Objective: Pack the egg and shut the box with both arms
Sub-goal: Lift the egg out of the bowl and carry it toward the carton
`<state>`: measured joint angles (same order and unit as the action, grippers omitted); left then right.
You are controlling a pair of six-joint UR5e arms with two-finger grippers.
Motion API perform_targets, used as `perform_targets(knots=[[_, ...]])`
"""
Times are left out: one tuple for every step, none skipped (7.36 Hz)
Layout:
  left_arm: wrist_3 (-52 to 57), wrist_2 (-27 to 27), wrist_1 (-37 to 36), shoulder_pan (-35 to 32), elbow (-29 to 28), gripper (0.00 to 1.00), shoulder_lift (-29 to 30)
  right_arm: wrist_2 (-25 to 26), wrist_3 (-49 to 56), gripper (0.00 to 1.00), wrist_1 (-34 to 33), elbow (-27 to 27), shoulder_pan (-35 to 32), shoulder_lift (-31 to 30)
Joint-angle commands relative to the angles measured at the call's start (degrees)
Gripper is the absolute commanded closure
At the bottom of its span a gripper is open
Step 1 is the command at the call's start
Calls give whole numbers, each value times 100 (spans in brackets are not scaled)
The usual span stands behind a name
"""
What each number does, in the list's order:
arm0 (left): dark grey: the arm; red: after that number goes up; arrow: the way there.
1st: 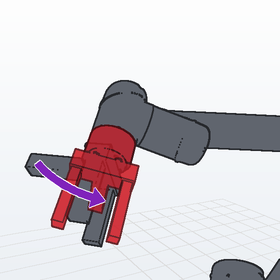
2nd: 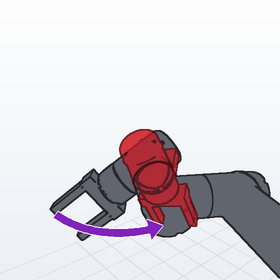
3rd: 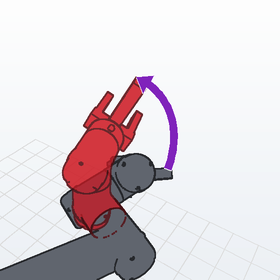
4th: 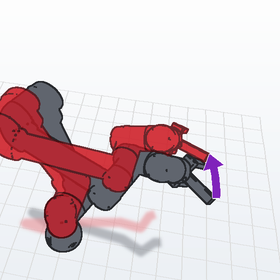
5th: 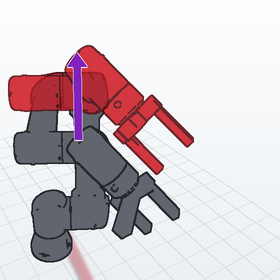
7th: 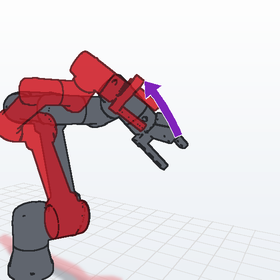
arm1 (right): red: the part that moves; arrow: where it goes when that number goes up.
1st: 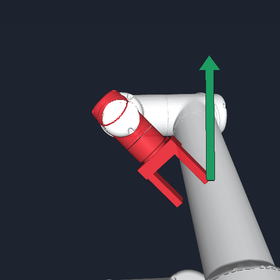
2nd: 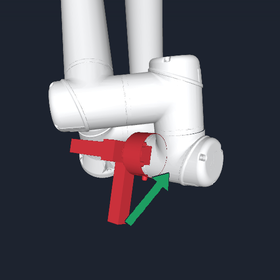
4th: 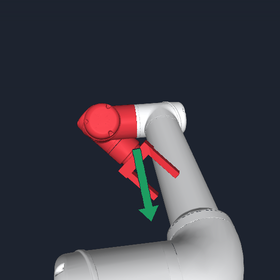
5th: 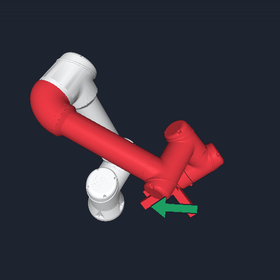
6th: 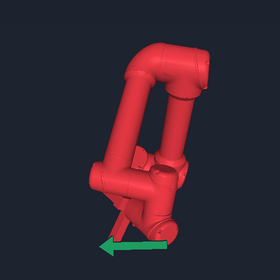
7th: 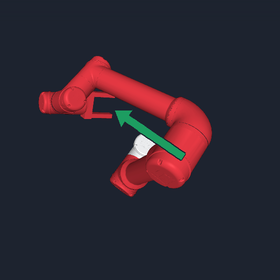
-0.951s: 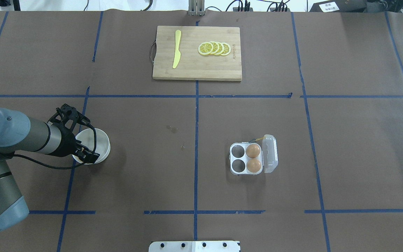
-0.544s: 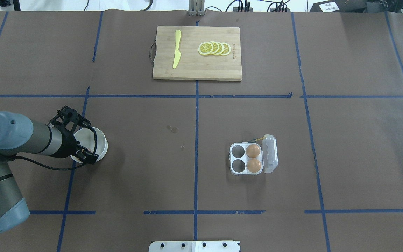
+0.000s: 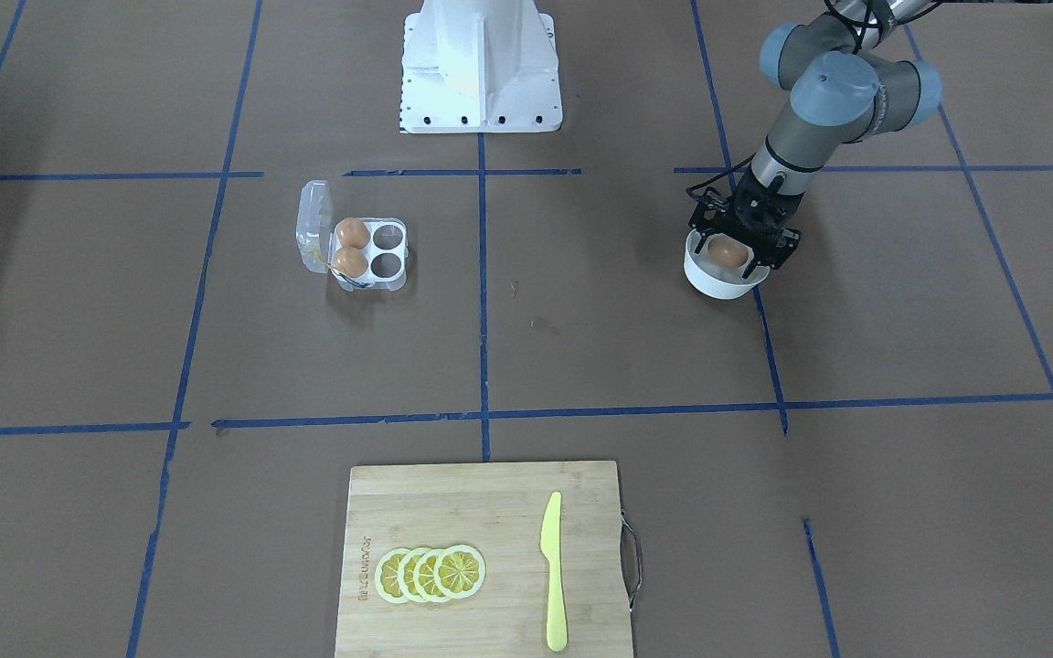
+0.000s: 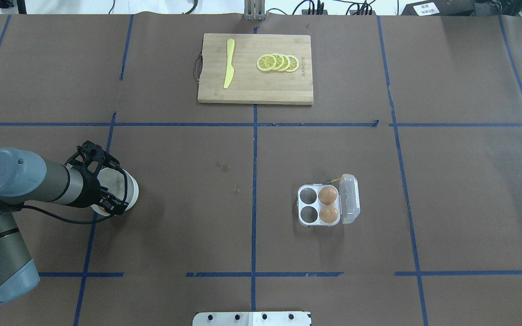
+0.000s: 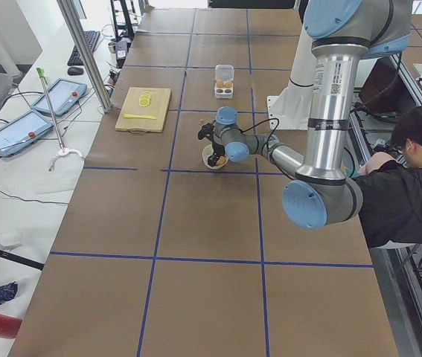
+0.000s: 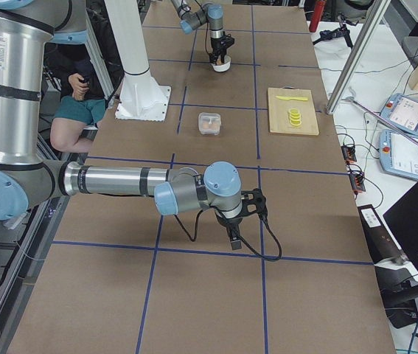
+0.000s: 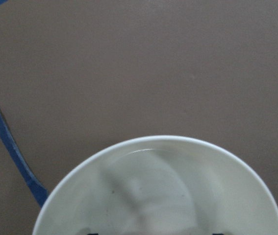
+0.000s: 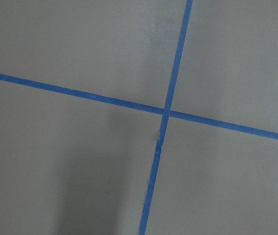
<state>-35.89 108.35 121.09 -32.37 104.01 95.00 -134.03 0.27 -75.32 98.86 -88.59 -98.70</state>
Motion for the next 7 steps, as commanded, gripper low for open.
perform_targets(knots=[[3,-7,-24,-6,14,40,1,0,0,0,0,1,0,9],[12,2,-33,-6,23,47,10,0,0,0,0,1,0,0],[12,11,-41,-15,49,48,19,0,0,0,0,1,0,0],[21,19,-50,-41,110,49,36,0,0,0,0,1,0,0],[29,28,-42,-76,163,51,63,0,0,0,0,1,0,0],[29,46,-42,-94,355,51,46,-9,-9,0,-9,1,0,0],[38,63,-33,-224,400,51,54,-9,-18,0,0,1,0,0]])
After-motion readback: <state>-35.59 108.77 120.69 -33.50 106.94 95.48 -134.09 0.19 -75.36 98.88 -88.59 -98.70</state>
